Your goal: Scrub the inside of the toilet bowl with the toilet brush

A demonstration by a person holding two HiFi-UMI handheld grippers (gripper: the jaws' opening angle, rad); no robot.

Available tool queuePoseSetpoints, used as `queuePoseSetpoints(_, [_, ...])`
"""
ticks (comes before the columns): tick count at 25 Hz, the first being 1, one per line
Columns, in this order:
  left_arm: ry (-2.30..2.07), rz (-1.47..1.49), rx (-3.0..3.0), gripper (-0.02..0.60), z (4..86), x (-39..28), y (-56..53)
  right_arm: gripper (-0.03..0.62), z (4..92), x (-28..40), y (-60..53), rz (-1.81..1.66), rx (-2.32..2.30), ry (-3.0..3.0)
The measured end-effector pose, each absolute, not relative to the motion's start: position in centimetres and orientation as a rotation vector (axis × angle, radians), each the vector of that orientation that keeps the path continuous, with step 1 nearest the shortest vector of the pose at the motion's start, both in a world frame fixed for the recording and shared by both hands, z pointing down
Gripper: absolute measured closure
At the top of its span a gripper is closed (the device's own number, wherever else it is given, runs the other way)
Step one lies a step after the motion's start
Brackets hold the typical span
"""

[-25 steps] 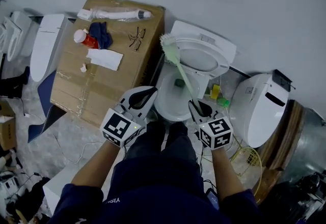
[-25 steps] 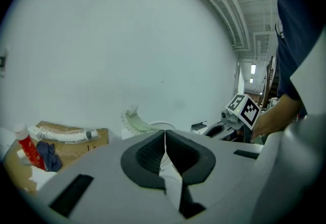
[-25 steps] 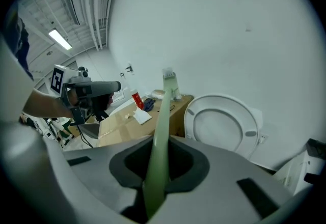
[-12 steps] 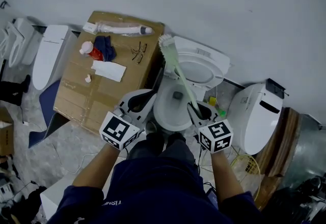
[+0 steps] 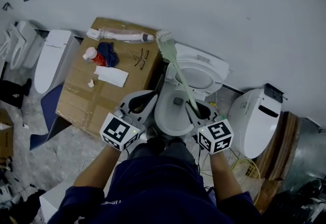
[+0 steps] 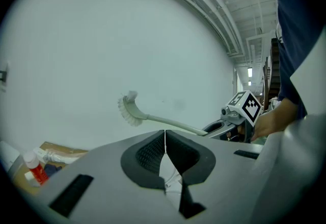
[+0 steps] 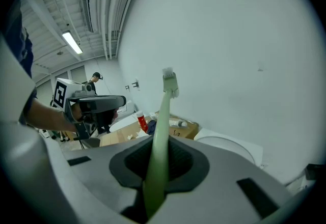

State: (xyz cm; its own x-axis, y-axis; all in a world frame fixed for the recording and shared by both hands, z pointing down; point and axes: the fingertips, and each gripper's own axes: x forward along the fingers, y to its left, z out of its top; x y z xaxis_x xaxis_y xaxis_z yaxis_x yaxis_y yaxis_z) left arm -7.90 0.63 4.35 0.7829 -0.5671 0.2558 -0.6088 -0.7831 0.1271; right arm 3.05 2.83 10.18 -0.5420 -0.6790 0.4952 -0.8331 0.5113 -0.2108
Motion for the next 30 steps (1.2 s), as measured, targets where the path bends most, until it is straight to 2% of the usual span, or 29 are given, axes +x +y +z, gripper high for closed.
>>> queuePoseSetpoints(30, [-0.976,0.269,2.765,0.549,3.4,-8.3,-0.6,0.545,7.7,2.4,1.5,0.563,1.237,-2.453])
